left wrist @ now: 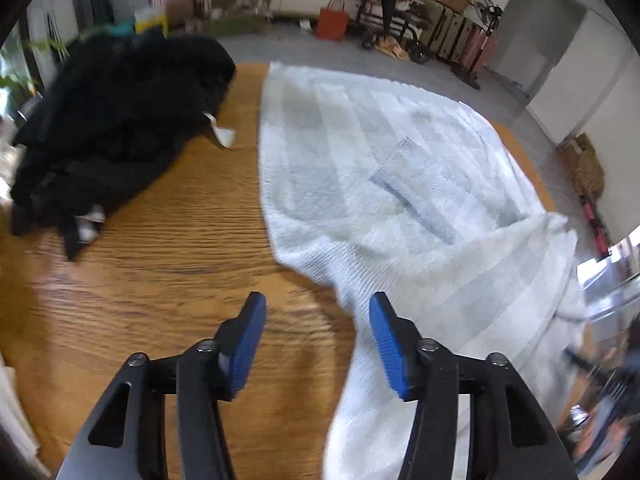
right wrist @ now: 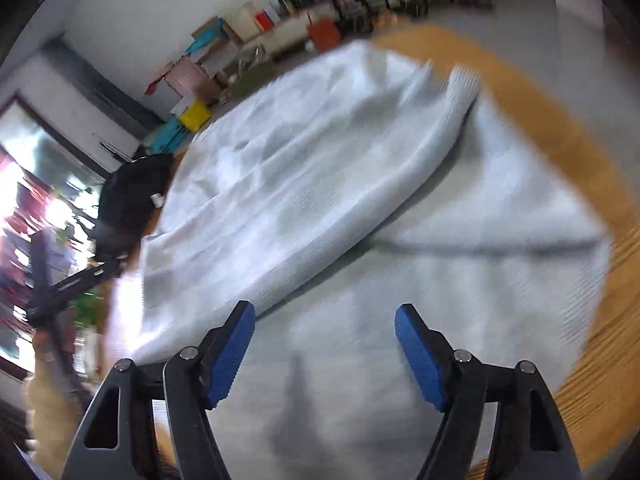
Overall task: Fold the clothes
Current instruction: 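Move both grippers to the folded sweater edge and pinch it with the left gripper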
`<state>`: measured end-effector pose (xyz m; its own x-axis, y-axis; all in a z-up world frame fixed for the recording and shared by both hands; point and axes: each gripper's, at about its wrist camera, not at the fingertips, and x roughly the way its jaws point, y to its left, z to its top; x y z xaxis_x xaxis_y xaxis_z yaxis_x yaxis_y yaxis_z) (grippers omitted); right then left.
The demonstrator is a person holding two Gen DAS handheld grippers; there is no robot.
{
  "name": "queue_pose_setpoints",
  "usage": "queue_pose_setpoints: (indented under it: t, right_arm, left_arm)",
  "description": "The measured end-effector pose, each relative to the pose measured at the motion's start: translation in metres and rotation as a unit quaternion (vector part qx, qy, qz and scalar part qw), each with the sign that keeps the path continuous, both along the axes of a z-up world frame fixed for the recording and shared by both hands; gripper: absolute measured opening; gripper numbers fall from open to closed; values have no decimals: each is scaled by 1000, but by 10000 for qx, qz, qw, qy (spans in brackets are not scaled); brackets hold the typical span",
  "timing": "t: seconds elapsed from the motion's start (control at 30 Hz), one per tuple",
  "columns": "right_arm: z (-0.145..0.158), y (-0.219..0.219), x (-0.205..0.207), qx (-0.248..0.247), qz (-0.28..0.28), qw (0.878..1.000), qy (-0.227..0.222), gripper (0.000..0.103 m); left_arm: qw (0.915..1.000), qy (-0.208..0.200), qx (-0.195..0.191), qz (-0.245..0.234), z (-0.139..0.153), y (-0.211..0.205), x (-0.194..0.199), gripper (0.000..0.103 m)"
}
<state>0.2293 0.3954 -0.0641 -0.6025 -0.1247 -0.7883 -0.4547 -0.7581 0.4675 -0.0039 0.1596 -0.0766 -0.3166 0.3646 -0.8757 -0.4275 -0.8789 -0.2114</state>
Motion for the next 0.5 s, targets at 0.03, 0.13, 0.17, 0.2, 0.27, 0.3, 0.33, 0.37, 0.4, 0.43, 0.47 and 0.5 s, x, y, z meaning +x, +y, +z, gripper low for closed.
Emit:
queue_pose_setpoints:
  t: [0.03, 0.13, 0.17, 0.2, 0.27, 0.3, 0.33, 0.37, 0.4, 0.43, 0.47, 0.5]
  right_arm:
    - [-4, -9, -4, -82, 63, 9999, -23, 77]
    - [-7, -57, -16, 629, 416, 9971, -55, 77]
    - [-9, -77, -20, 856, 592, 9946, -48, 77]
    - [-12, -94, -24, 877, 789, 9930, -17, 77]
    - [-18, -127, -32, 910, 1182, 9888, 47, 77]
    - [-21, -140, -36, 792, 1357, 9875, 87, 77]
    - [-20, -149, -40, 718, 1503, 9859, 139, 78]
    - [-20, -159, -44, 644, 1649, 9840, 191, 78]
    - [-20, -169, -49, 569, 1794, 9818, 243, 77]
    - [-20, -178, -53, 493, 1933, 9795, 295, 77]
    - [-18, -187, -58, 403, 1997, 9783, 362, 77]
    - [-17, -195, -62, 385, 2063, 9769, 416, 77]
  left_arm:
    - [9999, -106, 60, -18, -1, 3, -5, 57]
    - [9990, 270, -271, -212, 0, 12, -1, 57]
    - [9976, 416, -470, -292, -1, 16, 3, 57]
    - [9970, 438, -534, -362, -3, 18, 5, 57]
    - [9981, 268, -421, -353, -4, 18, 3, 57]
    - [9986, 179, -360, -346, -4, 18, 2, 57]
    - [9993, 41, -274, -243, -2, 17, -5, 57]
    - [9997, -102, -186, -131, -1, 16, -12, 57]
    - [9997, -245, -98, -19, 1, 15, -19, 57]
    - [9986, -507, -146, 101, -1, 17, -30, 57]
    - [9965, -780, -205, 221, -4, 18, -41, 57]
    - [9941, -1029, -181, 283, -8, 20, -50, 57]
